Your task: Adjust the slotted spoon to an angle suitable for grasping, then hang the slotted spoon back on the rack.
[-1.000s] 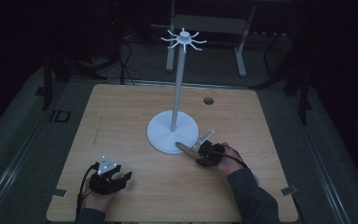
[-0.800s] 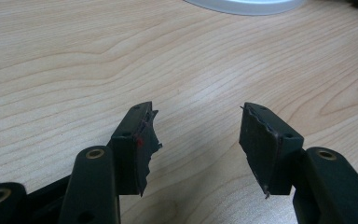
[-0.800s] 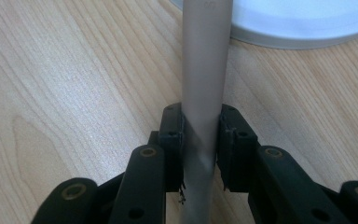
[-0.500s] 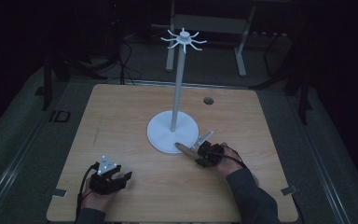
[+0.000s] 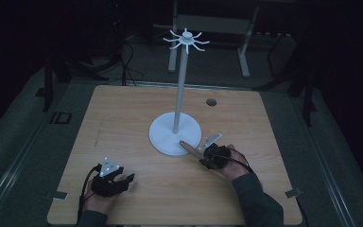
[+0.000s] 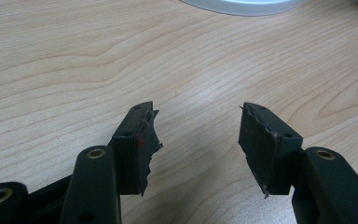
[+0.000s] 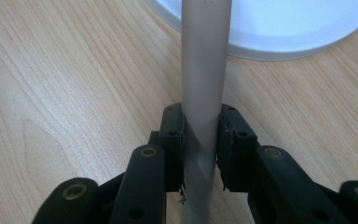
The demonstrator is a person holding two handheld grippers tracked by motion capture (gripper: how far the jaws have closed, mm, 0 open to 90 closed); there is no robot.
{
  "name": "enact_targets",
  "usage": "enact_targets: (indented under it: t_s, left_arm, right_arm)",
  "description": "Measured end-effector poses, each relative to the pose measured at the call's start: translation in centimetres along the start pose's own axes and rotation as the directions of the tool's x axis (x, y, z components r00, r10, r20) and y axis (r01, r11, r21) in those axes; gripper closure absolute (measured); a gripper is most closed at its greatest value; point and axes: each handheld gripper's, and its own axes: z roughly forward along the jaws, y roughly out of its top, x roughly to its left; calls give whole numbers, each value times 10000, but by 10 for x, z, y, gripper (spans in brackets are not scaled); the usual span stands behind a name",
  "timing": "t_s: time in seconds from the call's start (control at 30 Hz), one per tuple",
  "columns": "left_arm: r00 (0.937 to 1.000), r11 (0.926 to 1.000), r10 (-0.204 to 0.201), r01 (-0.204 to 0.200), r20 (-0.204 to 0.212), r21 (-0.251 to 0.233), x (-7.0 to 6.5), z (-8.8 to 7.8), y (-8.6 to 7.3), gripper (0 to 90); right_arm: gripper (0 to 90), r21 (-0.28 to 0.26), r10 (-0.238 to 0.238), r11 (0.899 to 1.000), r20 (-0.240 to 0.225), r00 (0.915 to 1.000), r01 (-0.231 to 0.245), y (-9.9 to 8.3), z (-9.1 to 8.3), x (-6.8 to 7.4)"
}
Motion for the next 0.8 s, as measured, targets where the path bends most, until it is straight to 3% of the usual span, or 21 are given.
enact_targets:
  t_s: [0.3,0.53,0.8]
  left_arm:
    - [10000,10000,-64,64,5,-34,0,0,0,456]
    - [10000,10000,-67,67,-7,-62,0,-1,0,456]
    - [9999,9998,-134,134,14,-133,0,-1,0,455]
  right_arm:
    - [734,-528,188,9984,209,9996,-177,-4,-11,-2]
    - [734,-939,596,9939,193,9980,-576,-7,-19,-6]
    - [735,-1373,677,9886,348,9971,-624,-8,-28,-8]
